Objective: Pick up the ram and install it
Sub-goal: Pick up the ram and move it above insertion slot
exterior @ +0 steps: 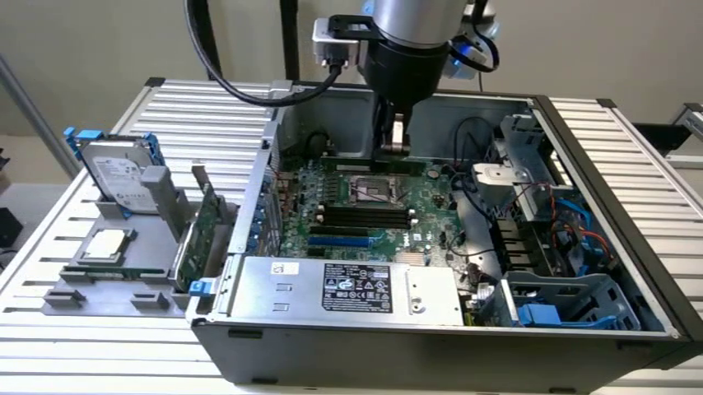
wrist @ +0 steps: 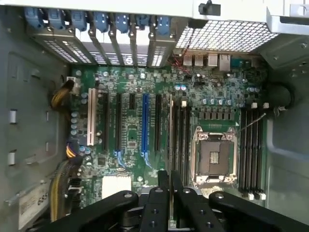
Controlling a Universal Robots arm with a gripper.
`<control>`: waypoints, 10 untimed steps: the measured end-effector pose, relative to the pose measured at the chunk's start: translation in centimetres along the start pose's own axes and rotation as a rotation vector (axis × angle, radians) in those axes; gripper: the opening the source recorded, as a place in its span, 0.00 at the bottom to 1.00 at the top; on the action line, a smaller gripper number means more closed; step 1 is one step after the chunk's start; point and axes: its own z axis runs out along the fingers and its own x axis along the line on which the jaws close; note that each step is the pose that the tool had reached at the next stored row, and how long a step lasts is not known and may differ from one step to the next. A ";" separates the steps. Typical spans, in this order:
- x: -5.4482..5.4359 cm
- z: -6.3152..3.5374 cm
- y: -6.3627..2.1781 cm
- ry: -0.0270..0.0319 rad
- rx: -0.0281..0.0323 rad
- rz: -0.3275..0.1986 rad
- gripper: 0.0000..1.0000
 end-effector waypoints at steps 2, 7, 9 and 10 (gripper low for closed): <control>-0.6 0.39 -0.22 0.0000 -0.0001 0.000 0.00; -1.7 1.04 -0.57 0.0001 0.0000 0.002 0.00; -1.7 1.04 -0.57 0.0008 0.0000 0.002 0.00; -1.7 1.04 -0.57 0.0010 0.0000 0.002 0.00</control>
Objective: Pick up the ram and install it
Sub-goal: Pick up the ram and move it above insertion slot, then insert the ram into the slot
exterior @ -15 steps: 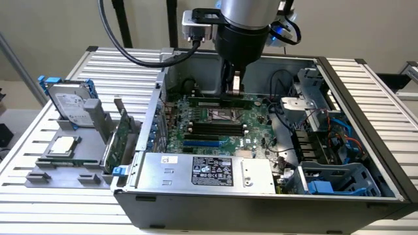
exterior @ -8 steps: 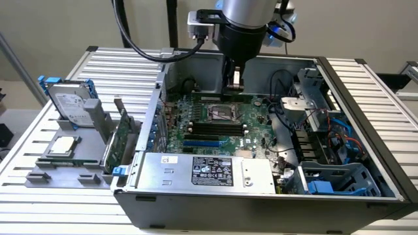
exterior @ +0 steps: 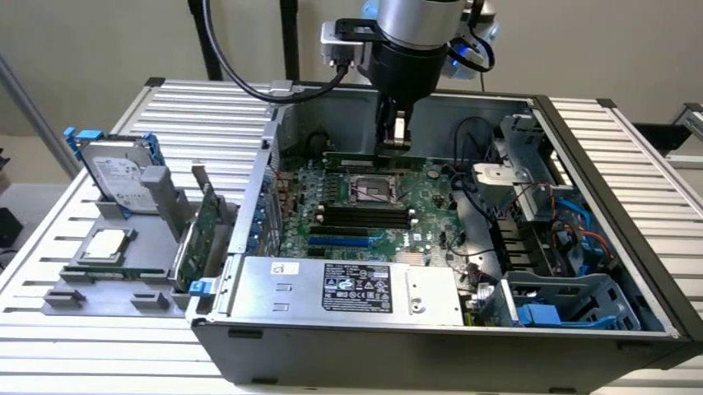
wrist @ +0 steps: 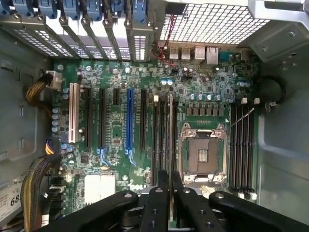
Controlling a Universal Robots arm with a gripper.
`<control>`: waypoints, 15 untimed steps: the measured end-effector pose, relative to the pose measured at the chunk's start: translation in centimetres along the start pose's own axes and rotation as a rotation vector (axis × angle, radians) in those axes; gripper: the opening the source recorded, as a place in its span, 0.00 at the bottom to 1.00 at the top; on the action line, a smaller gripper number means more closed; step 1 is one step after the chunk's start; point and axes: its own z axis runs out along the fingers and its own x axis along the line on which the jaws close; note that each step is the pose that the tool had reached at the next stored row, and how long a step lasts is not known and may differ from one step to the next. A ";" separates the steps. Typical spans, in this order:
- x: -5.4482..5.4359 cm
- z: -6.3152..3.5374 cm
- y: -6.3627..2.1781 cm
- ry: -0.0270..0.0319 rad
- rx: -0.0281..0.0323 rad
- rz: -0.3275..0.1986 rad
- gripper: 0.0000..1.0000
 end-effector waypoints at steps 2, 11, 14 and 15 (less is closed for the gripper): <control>0.0 0.00 0.00 0.0008 0.0000 0.000 0.00; 0.0 0.00 0.00 0.0014 0.0000 0.000 0.00; 0.0 0.10 0.00 0.0013 0.0001 0.000 0.00; 0.0 0.26 -0.01 0.0016 0.0000 0.000 0.00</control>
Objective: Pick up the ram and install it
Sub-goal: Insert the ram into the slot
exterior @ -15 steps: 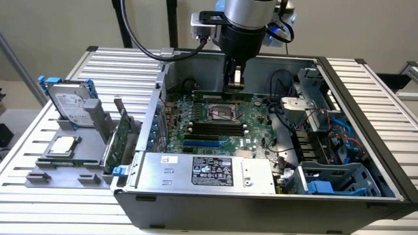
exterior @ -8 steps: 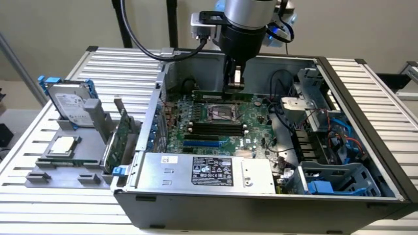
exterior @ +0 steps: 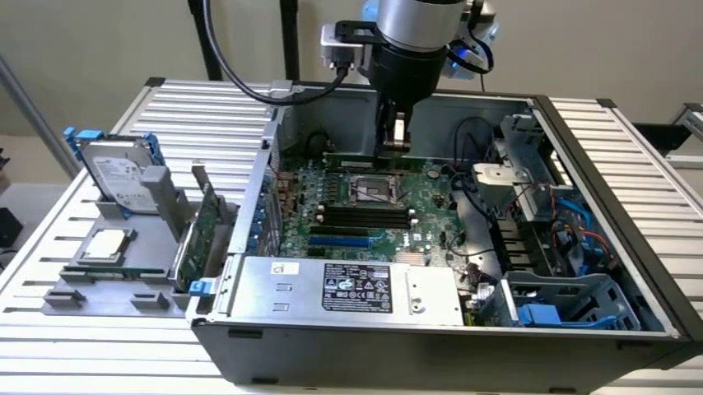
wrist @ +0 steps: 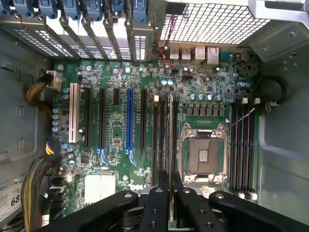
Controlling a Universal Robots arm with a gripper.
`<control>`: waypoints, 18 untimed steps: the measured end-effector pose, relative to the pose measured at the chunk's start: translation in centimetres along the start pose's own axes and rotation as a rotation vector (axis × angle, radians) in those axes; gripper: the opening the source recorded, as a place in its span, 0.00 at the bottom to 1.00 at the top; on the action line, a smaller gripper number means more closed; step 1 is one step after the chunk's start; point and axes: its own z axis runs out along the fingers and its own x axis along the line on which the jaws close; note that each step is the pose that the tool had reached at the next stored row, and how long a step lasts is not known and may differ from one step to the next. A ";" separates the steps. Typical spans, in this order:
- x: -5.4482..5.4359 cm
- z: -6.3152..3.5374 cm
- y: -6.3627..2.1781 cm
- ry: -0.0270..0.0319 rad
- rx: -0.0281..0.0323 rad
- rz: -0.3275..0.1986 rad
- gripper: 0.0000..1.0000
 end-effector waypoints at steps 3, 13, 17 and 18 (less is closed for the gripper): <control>0.0 0.54 -0.03 0.0000 0.0003 0.003 0.00; 0.2 2.35 -0.10 0.0079 0.0020 0.024 0.00; 0.1 3.09 -0.15 0.0143 0.0021 0.024 0.00; 0.1 3.26 -0.16 0.0168 0.0022 0.024 0.00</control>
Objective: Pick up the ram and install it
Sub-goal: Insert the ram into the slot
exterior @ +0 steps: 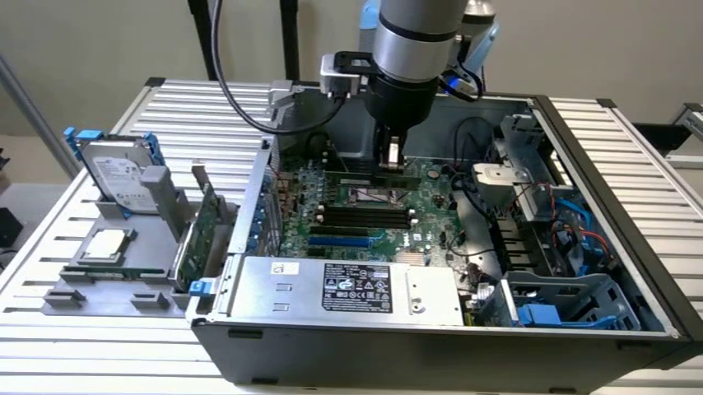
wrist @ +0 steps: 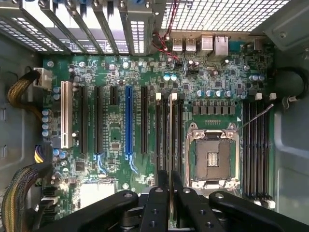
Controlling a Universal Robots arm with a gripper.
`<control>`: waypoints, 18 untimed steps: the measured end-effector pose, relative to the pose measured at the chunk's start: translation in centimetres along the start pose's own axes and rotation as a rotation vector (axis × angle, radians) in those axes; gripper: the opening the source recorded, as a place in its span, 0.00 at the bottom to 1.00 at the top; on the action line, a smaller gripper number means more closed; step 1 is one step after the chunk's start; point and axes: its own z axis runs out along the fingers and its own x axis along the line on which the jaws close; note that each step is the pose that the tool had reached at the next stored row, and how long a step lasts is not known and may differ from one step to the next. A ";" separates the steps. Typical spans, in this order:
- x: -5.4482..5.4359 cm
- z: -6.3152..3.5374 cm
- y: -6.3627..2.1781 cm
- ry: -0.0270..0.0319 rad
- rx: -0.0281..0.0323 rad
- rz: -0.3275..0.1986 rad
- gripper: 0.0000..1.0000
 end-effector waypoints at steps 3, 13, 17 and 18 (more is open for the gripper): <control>-0.1 0.54 -0.03 0.0050 0.0001 0.000 0.00; -0.3 2.28 -0.10 0.0313 0.0009 0.002 0.00; -0.4 2.86 -0.11 0.0464 0.0014 0.003 0.00; -0.5 3.02 -0.11 0.0493 0.0016 0.003 0.00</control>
